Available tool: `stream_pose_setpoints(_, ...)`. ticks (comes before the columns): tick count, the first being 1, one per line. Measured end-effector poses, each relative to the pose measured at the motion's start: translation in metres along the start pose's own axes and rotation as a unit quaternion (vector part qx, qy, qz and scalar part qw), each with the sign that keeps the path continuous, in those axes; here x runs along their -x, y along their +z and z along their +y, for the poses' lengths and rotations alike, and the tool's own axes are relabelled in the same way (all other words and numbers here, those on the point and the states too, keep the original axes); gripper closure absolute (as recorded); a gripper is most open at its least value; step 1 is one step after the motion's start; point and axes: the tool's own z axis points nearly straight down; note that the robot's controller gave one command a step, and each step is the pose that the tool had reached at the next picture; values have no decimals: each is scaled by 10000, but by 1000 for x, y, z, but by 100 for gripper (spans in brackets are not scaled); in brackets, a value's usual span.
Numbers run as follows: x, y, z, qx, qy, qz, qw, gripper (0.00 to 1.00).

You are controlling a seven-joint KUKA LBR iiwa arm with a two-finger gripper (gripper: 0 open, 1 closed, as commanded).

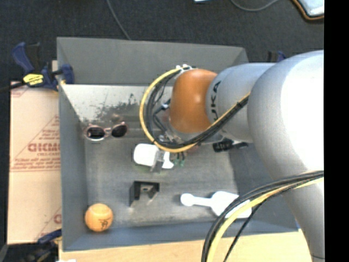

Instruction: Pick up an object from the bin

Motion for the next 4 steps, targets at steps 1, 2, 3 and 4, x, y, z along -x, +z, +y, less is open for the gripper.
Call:
stream_pose_setpoints(1,-3,-27,-1,-13,3,44,10000,100)
stream_pose_setpoints(2,0,-59,-1,5,1,-1,10000,100)
stream_pose_setpoints(3,0,-85,-1,3,0,7,10000,100)
stream_pose_setpoints(4,2,-100,-1,14,-1,-23,10000,100)
